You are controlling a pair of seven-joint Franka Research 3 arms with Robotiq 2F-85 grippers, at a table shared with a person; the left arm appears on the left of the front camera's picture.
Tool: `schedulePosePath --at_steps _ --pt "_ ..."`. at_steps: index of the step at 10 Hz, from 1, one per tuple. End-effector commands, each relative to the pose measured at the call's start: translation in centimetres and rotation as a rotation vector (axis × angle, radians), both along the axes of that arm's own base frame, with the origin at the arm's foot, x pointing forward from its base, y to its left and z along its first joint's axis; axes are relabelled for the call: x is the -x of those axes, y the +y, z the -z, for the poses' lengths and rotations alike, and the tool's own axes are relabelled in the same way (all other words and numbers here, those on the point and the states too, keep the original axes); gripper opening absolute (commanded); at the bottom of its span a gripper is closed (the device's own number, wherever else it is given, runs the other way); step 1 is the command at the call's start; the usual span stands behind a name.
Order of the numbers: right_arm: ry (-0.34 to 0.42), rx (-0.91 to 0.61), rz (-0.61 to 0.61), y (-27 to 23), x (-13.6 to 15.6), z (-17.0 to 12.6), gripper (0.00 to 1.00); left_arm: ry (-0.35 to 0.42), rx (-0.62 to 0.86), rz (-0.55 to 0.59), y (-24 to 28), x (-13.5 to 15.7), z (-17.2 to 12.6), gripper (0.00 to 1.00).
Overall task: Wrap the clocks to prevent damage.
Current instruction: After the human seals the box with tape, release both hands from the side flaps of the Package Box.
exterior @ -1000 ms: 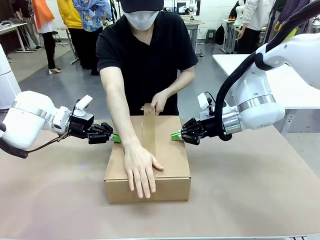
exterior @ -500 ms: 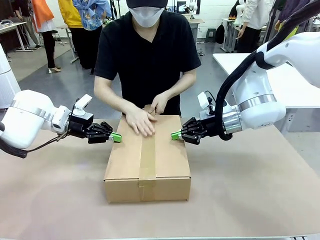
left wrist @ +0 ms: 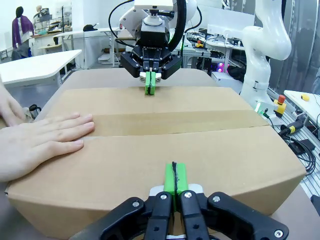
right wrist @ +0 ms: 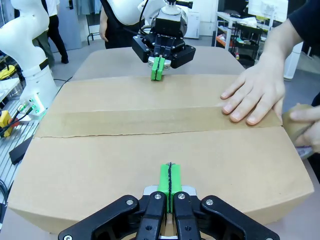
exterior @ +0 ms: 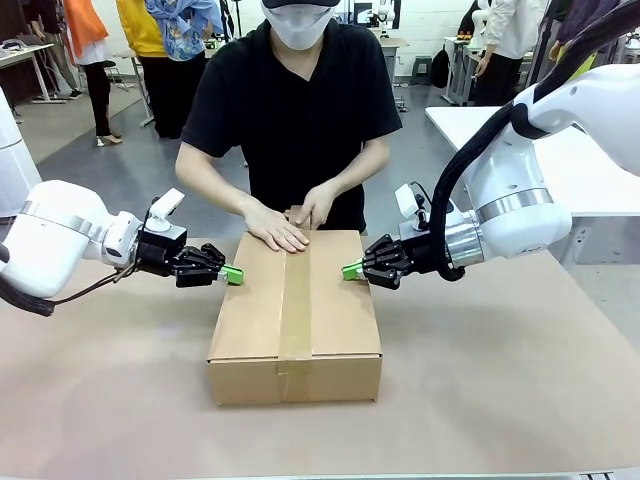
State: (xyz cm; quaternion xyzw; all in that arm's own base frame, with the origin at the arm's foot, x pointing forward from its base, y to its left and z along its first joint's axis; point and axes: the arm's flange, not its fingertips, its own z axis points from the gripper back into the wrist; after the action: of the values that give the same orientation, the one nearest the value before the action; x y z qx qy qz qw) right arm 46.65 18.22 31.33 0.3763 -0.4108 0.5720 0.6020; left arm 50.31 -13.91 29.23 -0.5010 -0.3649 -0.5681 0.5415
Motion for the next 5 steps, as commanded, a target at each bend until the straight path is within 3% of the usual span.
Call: schedulePosePath --at_steps 1,5 --pt "0.013 0.002 0.014 0.15 0.00 0.27 0.01 -0.001 -0.003 -0.001 -0.07 0.03 0.06 0.01" --pt "0.013 0.002 0.014 0.15 0.00 0.27 0.01 -0.001 -0.003 -0.001 -0.07 0.03 0.06 0.01"
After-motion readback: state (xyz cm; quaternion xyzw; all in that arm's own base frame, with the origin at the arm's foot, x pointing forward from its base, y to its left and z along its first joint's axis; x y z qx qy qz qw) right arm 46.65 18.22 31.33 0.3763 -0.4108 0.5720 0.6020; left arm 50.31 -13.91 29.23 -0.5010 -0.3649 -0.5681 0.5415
